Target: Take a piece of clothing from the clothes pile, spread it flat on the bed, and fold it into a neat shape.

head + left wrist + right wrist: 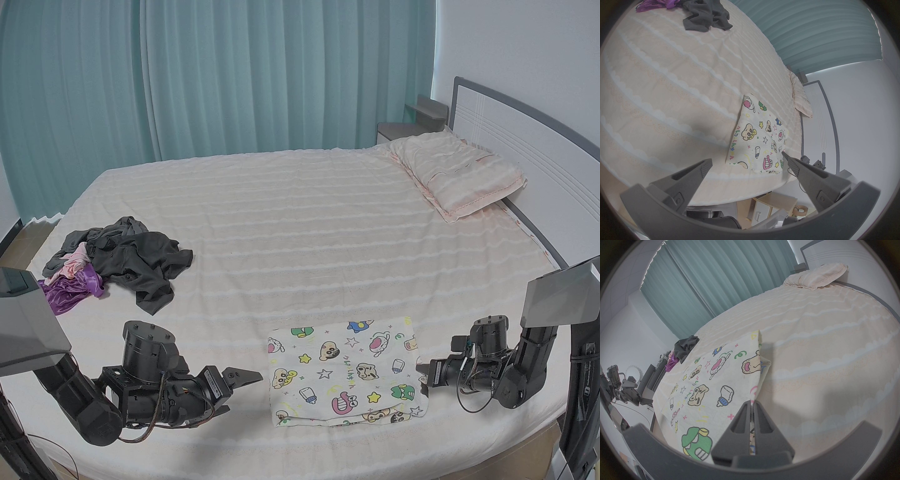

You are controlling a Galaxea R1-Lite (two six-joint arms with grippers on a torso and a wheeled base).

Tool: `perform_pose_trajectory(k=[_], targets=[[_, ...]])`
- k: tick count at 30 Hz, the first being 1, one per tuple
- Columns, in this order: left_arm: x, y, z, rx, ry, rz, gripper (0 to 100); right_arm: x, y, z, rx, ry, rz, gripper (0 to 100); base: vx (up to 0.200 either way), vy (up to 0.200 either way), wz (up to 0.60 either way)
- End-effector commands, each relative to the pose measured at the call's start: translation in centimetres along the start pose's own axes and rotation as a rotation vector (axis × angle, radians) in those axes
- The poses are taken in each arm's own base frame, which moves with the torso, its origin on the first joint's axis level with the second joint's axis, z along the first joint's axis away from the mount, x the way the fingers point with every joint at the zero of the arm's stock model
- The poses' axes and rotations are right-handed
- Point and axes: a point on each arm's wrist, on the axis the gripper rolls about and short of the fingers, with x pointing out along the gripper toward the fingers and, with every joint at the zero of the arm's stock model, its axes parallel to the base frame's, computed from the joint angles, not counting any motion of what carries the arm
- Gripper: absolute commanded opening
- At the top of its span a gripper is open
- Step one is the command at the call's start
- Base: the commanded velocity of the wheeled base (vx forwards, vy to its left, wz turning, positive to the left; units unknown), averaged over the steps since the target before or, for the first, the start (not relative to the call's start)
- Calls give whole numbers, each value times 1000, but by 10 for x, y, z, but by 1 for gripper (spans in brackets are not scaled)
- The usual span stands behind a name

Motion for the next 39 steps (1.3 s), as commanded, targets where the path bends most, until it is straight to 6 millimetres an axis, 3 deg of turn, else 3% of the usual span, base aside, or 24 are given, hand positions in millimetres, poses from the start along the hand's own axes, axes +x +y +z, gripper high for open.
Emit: perform_pose_trajectory(k=[1,6,7,12,21,28,39], targets=[[1,0,0,0,2,1,100,-1,1,1,-1,-3,2,0,0,0,0],[6,1,1,-1,1,8,100,-1,2,2,-3,-8,4,0,0,0,0],[6,1,1,-1,-1,9,100,-1,2,3,-4,-11,5,100,0,0,0],[21,-2,1,19,-49,32,100,-9,5,7,-5,-28,30,100,0,0,0],[78,-5,-6,153,-152,103,100,-6,5,6,3,-24,37,100,0,0,0],[81,-6,-8,156,-147,101,100,-6,8,7,-2,-28,44,100,0,0,0],[83,-8,-14,171,-133,96,100,-5,9,5,-3,-22,46,100,0,-164,0]])
